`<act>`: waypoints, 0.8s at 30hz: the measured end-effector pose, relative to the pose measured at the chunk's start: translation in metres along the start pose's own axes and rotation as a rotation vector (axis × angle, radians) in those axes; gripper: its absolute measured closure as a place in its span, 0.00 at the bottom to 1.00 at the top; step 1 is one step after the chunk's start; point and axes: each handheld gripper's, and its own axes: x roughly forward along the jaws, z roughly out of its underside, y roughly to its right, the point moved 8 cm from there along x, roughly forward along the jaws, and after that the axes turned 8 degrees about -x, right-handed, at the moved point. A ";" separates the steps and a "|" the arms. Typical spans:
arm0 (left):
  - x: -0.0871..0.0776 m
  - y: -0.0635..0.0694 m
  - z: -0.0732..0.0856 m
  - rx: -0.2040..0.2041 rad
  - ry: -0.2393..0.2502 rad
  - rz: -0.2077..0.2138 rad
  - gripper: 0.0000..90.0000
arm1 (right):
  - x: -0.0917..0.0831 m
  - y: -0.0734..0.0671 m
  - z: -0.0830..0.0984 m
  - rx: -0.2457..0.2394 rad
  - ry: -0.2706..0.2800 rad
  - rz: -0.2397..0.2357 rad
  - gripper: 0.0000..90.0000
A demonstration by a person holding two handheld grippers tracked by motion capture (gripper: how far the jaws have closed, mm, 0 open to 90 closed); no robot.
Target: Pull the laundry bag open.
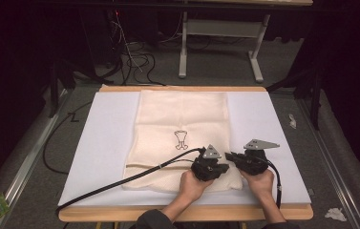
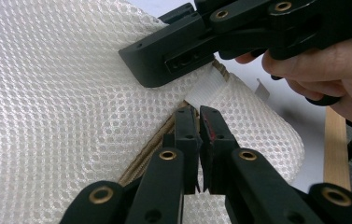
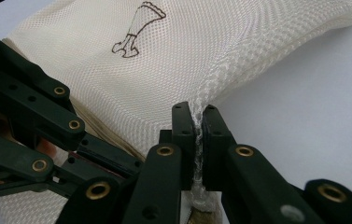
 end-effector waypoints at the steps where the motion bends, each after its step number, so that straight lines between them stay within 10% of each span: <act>1: 0.000 0.000 0.000 0.000 0.000 0.000 0.96 | 0.000 0.000 0.000 0.000 0.000 0.000 0.98; 24: -0.008 0.000 -0.001 0.028 -0.013 -0.010 0.96 | -0.003 0.001 0.002 -0.001 -0.004 -0.005 0.98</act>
